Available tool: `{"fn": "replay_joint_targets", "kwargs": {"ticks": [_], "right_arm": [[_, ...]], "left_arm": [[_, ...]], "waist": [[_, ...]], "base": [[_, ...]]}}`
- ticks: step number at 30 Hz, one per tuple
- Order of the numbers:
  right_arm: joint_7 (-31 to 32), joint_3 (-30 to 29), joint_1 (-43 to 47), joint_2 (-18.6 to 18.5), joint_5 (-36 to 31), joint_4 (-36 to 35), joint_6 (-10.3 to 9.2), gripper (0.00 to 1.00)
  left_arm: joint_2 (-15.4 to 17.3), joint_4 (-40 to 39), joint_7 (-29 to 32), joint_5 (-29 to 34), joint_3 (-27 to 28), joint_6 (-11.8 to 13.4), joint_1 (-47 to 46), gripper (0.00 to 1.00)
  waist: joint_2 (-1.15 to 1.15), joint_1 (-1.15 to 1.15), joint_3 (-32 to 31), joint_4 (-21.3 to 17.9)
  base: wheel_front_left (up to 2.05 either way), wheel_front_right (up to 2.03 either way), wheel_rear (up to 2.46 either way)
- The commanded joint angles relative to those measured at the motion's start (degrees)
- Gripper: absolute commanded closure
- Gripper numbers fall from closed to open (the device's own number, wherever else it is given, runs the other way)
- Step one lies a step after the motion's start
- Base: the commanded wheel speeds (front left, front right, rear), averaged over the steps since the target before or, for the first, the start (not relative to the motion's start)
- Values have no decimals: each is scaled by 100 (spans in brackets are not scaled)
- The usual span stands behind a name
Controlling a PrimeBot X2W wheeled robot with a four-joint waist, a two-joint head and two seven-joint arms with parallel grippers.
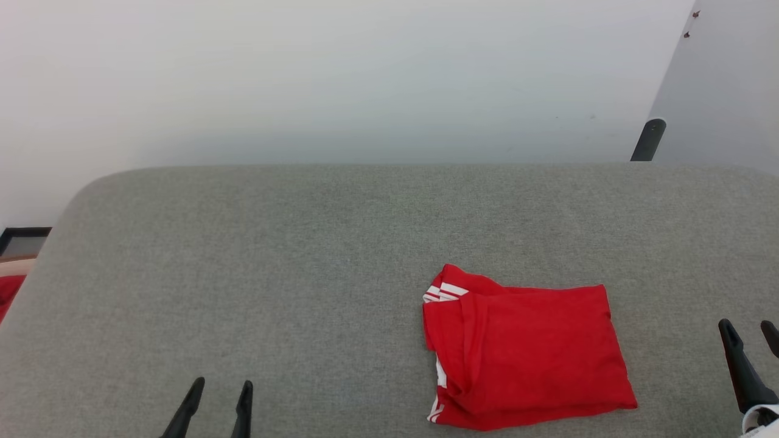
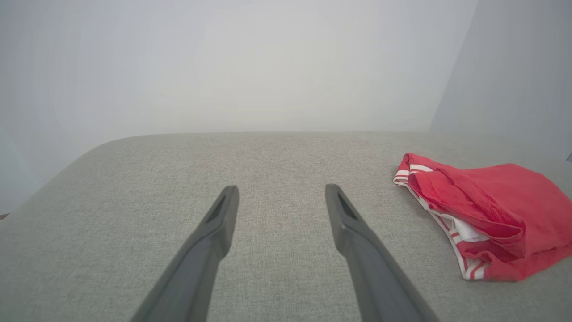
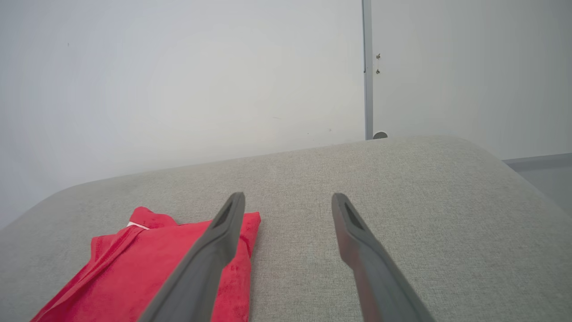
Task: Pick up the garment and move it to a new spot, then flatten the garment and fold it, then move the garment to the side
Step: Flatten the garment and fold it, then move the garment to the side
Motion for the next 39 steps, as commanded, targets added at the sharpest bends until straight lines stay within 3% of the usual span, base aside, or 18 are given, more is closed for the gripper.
{"fn": "replay_joint_targets", "kwargs": {"ticks": [1,12,21,26,39], "right_arm": [[62,-154,142,60,-81,-125,-1,0],[506,-668,441,440,-365,-638,-1,0],[1201,-403,19,481,-436,-981,-1,0],[2268,-75,-559,258,-424,-955,-1,0],[6213,77,-1858,-12,-64,103,0,0]], "left_arm": [[-19,-90,7,57,25,24,87,0],[-120,-233,7,153,64,24,124,0],[-175,-239,7,159,49,11,34,0],[-192,-191,7,181,-36,1,-153,0],[-165,-31,7,123,-271,-21,-1028,0]], "waist": [[0,0,-7,15],[0,0,-20,54],[0,0,29,96],[0,0,148,208],[0,0,972,623]], "base": [[0,0,0],[0,0,0],[0,0,0],[0,0,0],[0,0,0]]}}
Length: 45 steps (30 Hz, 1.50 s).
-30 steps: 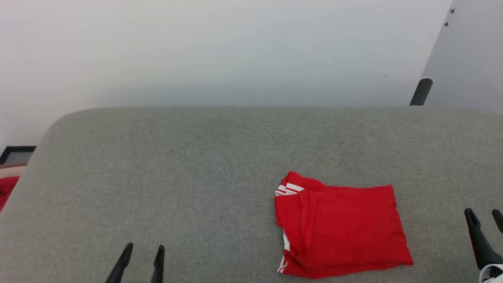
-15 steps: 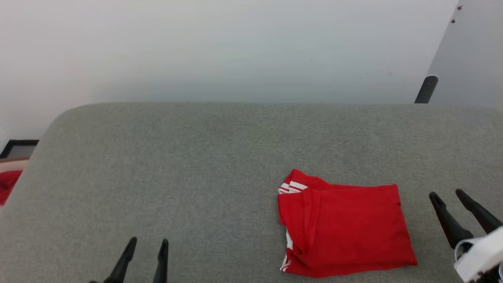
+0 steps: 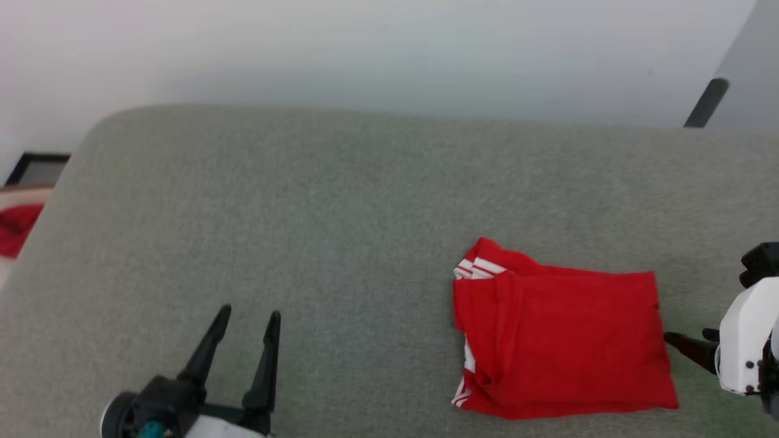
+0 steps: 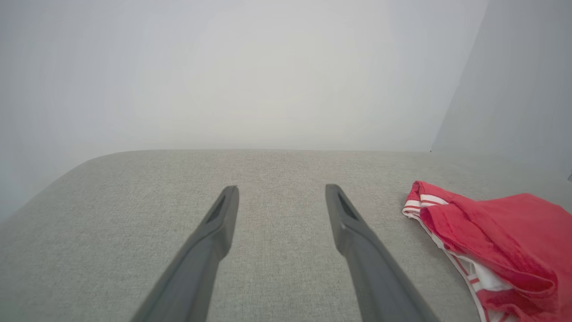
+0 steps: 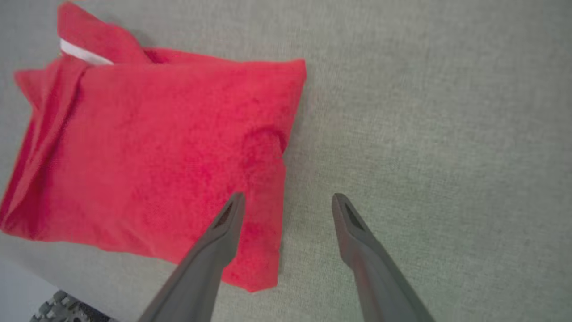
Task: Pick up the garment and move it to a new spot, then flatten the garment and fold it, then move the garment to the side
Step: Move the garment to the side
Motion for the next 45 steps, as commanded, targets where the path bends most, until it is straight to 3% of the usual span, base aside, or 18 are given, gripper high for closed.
{"fn": "replay_joint_targets", "kwargs": {"ticks": [1,7,16,17,18,28,37,45], "right_arm": [[417,25,-155,-13,98,20,1,0],[863,10,-261,103,73,111,1,0],[977,4,-190,335,-177,407,0,0],[885,23,-195,368,-154,369,0,54],[735,-15,-217,402,-148,339,0,99],[-208,-234,-140,209,209,96,-1,100],[-812,-991,57,-42,446,141,0,100],[-1217,-1520,149,-49,508,285,0,100]], "left_arm": [[24,24,7,-11,-16,-14,-209,0],[6,97,7,-21,-98,-19,-532,0],[-12,273,7,-105,-325,-20,-909,0],[-9,299,7,-127,-341,-20,-931,0],[7,330,7,-135,-367,-20,-951,0],[196,579,7,-198,-448,-21,-1050,0],[375,321,7,-71,-636,-21,-1285,0],[600,95,7,68,-1053,-22,-2001,0]], "waist": [[0,0,404,239],[0,0,744,350],[0,0,972,469],[0,0,973,466],[0,0,969,458],[0,0,747,51],[0,0,769,-628],[0,0,1093,-1330]], "base": [[0,0,0],[0,0,0],[0,0,0],[0,0,0],[0,0,0],[0,0,0],[0,0,0],[0,0,0]]}}
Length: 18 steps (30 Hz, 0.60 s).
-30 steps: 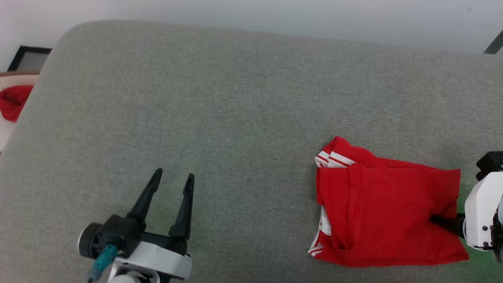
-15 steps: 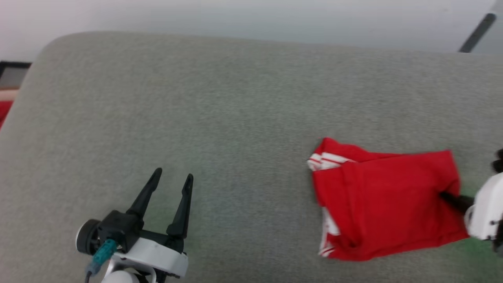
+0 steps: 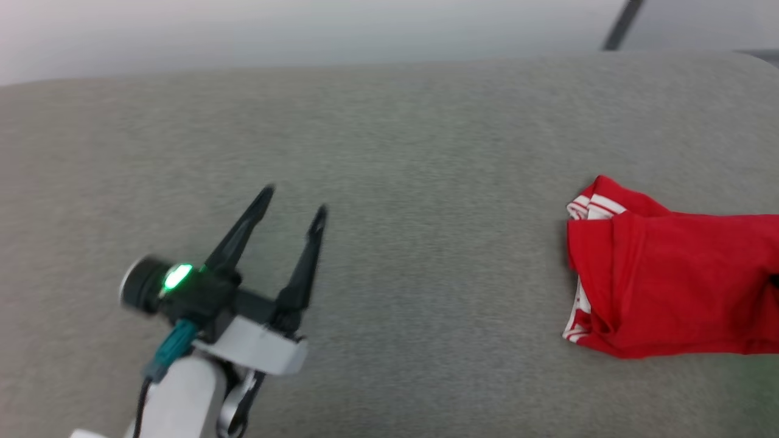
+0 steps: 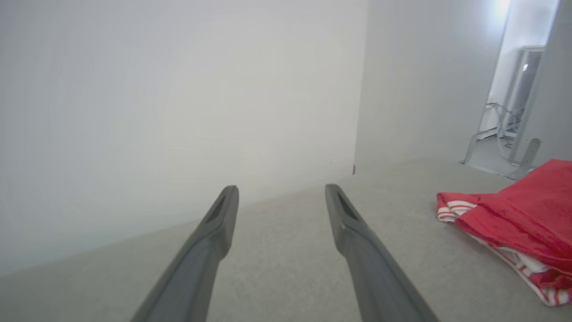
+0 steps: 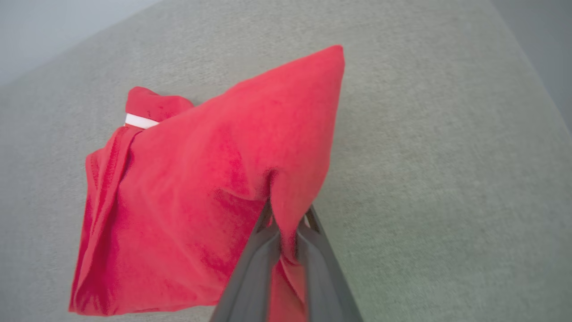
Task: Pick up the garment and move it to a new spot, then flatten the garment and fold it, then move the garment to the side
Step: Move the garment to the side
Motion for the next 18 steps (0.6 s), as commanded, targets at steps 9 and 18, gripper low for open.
{"fn": "replay_joint_targets", "kwargs": {"ticks": [9,18], "right_arm": [[-592,-117,-338,157,2,552,-1,100],[-1525,45,-1357,-29,-495,1541,-1,100]], "left_arm": [[511,29,8,-194,-873,-6,-1152,0],[1047,207,16,-304,-1147,-7,-2005,0]], "waist": [[0,0,788,-1016],[0,0,1459,-1329]], "base": [[0,0,0],[0,0,0]]}}
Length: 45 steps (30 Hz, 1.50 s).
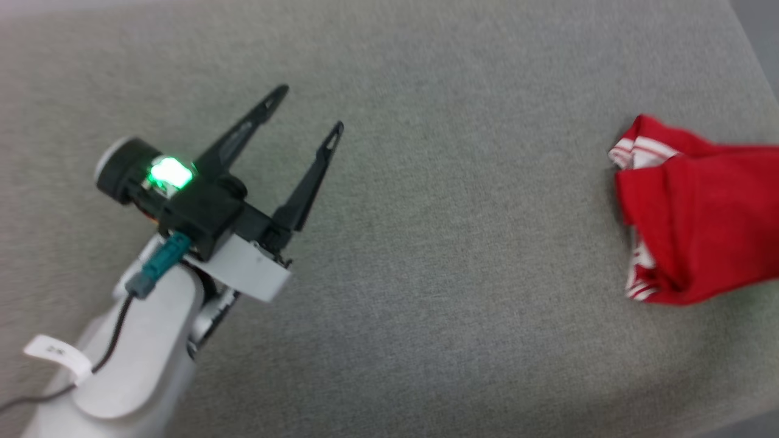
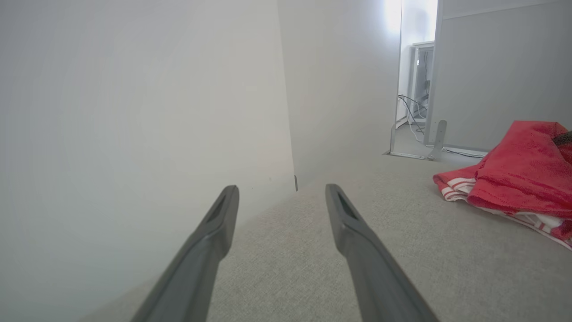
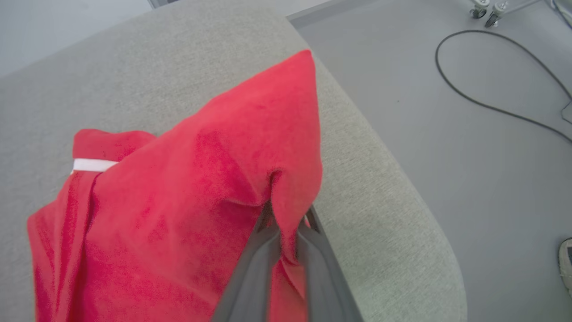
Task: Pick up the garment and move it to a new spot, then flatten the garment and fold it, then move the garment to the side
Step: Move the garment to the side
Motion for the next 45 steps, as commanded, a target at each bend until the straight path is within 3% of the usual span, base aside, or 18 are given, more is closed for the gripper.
{"fn": "replay_joint_targets", "kwargs": {"ticks": [1,8,20,22,28,42,44,45], "right_arm": [[-248,30,-300,-63,-130,208,-1,100],[-1149,109,-1268,-197,-569,1256,-1,100],[-1813,547,-2375,-122,-927,2750,-1,100],[-2015,801,-2502,-160,-1234,2938,-3,100],[-2520,818,-2950,-87,-1709,3917,-3,100],[-2856,74,-3137,-18,-2526,4197,-3,100],[-2828,-60,-3149,1,-2643,4198,-3,59],[-2811,-132,-3152,22,-2713,4200,-3,44]], "left_arm": [[128,-6,44,-30,-60,2,-201,0],[393,-184,177,-54,-276,2,-790,0],[765,-576,486,-60,-437,2,-1262,0],[818,-673,560,-52,-425,3,-1324,0],[906,-923,744,-60,-430,40,-1373,0],[1058,-1153,876,-113,-397,116,-1330,0],[1074,-1162,875,-117,-392,141,-1318,0],[1079,-1164,867,-124,-391,147,-1308,0]], "waist": [[0,0,490,-307],[0,0,886,-350],[0,0,1234,-340],[0,0,1287,-358],[0,0,1387,-385],[0,0,1475,-332],[0,0,1478,-313],[0,0,1476,-304]], "base": [[0,0,0],[0,0,0],[0,0,0],[0,0,0],[0,0,0],[0,0,0],[0,0,0],[0,0,0]]}}
